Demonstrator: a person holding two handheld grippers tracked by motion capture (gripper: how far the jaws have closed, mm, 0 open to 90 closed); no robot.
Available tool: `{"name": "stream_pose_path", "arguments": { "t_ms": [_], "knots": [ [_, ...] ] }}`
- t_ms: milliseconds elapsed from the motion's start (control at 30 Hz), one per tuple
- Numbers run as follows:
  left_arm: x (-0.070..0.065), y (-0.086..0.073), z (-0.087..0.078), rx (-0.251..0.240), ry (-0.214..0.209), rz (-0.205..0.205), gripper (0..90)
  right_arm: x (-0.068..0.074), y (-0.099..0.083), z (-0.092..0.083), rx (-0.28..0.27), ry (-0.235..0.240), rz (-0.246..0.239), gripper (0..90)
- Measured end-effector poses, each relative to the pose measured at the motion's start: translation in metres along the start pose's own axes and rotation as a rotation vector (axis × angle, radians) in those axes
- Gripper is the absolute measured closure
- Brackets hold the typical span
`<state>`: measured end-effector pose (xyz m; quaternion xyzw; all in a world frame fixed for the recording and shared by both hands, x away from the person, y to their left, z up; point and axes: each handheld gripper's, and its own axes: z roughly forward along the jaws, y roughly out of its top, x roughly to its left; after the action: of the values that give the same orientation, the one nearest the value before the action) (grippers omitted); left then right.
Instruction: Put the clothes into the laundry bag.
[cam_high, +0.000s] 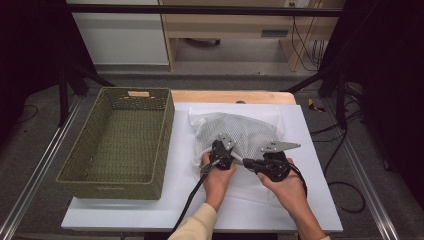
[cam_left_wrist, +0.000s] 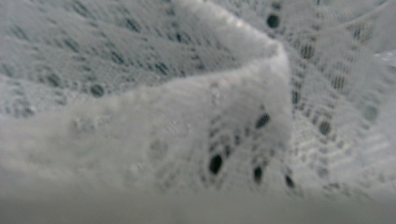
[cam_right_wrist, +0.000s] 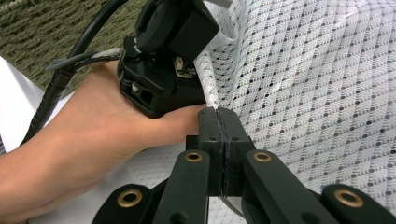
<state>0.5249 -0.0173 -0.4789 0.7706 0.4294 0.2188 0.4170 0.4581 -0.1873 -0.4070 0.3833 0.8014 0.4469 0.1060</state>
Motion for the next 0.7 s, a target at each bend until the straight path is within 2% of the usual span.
{"name": "stream_pose_path", "arguments": {
  "t_ms": [233,400,700],
  "knots": [
    [0.000,0.003,0.002,0.003,-0.001,-0.001,90.0,-0.002,0.000,0.001,-0.003,-0.002,0.005,89.9],
    [0.000,0.000,-0.010,0.029,-0.033,0.020,90.0,-0.001,0.000,0.000,0.000,-0.002,0.003,89.9],
    [0.001,-0.006,-0.026,0.018,-0.065,0.015,90.0,0.001,-0.001,-0.002,0.000,-0.004,0.001,89.9]
  ]
}}
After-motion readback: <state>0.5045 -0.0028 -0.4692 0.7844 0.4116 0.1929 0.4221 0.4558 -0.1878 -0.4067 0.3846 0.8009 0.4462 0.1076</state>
